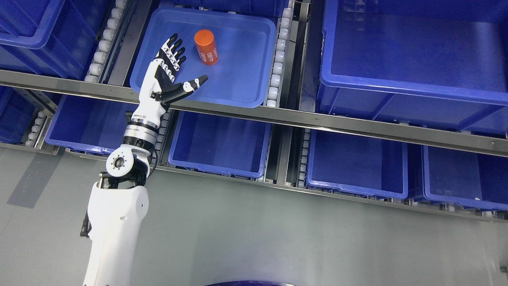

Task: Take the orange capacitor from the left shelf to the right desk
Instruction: 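Reach the open left hand toward the orange capacitor in the blue bin, then close the left hand fingers around the orange capacitor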

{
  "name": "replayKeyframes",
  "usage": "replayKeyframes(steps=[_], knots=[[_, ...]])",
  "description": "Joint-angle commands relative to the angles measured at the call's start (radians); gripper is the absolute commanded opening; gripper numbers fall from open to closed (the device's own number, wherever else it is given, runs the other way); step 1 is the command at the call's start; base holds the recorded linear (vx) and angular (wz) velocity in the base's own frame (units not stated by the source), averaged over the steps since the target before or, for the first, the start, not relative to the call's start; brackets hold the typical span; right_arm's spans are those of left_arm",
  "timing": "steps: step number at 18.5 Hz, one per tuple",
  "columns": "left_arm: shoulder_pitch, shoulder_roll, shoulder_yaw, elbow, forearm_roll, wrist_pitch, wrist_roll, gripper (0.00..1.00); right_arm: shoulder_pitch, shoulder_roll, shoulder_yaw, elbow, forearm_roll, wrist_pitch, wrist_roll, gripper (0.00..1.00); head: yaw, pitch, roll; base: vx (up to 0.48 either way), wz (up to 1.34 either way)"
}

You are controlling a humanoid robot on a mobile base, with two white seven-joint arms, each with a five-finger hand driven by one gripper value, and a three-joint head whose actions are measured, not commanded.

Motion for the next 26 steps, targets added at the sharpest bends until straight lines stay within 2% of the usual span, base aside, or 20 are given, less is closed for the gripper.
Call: replayKeyframes(steps=[1, 3, 7, 11, 17, 19, 23, 26], knots=[[-0.202, 0.019, -0.036, 0.325, -0.057, -0.022, 0.001, 1.00, 0.034, -0.017, -0.012, -0.023, 0.000, 0.001, 0.000, 1.00, 0.0000, 0.000, 0.000, 0.000, 0.00], [-0.279, 0.019, -0.039, 0.453, -0.075, -0.043, 0.001, 1.00, 0.034, -0.017, -0.011, -0.023, 0.000, 0.001, 0.000, 1.00, 0.0000, 0.000, 0.000, 0.000, 0.00], [-0.362, 0.014, -0.047, 0.596, -0.123, -0.043, 0.000, 0.99, 0.034, -0.017, -0.011, -0.023, 0.000, 0.001, 0.000, 1.00, 0.0000, 0.000, 0.000, 0.000, 0.00], [-0.385, 0.014, -0.075, 0.663, -0.128, -0.037, -0.003, 0.98, 0.034, -0.017, -0.011, -0.023, 0.000, 0.001, 0.000, 1.00, 0.0000, 0.000, 0.000, 0.000, 0.00], [-0.396, 0.014, -0.110, 0.670, -0.143, -0.038, -0.002, 0.97, 0.034, -0.017, -0.012, -0.023, 0.000, 0.001, 0.000, 1.00, 0.0000, 0.000, 0.000, 0.000, 0.00], [-0.405, 0.014, -0.104, 0.672, -0.148, -0.043, -0.002, 0.92, 0.034, -0.017, -0.011, -0.023, 0.000, 0.001, 0.000, 1.00, 0.0000, 0.000, 0.000, 0.000, 0.00], [-0.414, 0.014, -0.098, 0.672, -0.141, -0.057, -0.003, 0.72, 0.034, -0.017, -0.011, -0.023, 0.000, 0.001, 0.000, 1.00, 0.0000, 0.000, 0.000, 0.000, 0.00], [-0.414, 0.014, -0.095, 0.673, -0.140, -0.115, -0.003, 0.49, 0.034, -0.017, -0.011, -0.023, 0.000, 0.001, 0.000, 1.00, 0.0000, 0.000, 0.000, 0.000, 0.00]])
